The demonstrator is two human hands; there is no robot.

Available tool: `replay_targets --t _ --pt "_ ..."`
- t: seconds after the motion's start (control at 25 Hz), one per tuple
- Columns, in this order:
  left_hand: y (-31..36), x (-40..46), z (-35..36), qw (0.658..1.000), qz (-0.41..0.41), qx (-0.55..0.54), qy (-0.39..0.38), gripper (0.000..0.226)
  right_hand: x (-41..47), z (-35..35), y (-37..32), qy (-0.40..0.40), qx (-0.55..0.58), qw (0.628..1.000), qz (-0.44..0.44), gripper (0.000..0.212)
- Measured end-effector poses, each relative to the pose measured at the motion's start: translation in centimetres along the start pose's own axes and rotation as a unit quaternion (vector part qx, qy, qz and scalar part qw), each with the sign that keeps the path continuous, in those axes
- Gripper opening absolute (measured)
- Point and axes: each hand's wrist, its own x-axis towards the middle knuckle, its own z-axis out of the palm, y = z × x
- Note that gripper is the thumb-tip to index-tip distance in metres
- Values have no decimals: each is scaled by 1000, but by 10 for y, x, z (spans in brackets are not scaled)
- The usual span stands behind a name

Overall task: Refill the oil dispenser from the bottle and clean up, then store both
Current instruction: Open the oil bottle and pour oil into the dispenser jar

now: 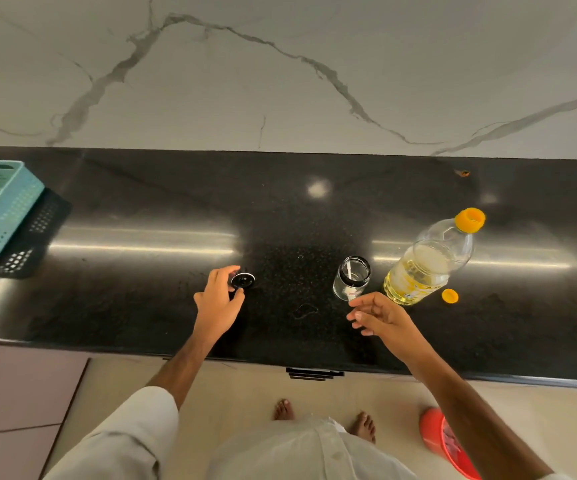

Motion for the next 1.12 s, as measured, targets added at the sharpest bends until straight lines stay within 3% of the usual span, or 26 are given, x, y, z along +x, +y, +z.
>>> replay_targets --t 0.2,0.32,0.48,0.64,0.8,0.88,0.96,1.04,1.12 --pt "2 0 -6 999 7 30 31 50 1 5 1 -3 1 1000 1 18" --pt "16 -4 -7 995 67 52 47 54 -5 2 -1 10 7 1000 -11 17" --pt "65 1 19 975 215 -11 -62 60 -20 -14 -7 68 12 997 -30 15" --pt "116 7 68 955 182 -113 -204 97 -37 -40 -9 147 17 988 -41 11" --pt "143 7 90 960 196 -106 -172 112 -59 -61 -27 248 -1 965 -88 9" --pt "147 9 93 956 204 -122 -173 113 -60 -78 -46 313 -28 941 -125 24" --pt "146 12 97 953 190 -144 -187 110 -50 -96 -57 336 -55 932 -120 54" --pt "143 13 102 955 167 -160 -185 105 -34 -106 -56 286 -76 952 -83 87" --pt "143 10 105 958 149 -168 -180 100 -19 -106 -44 225 -88 968 -72 100"
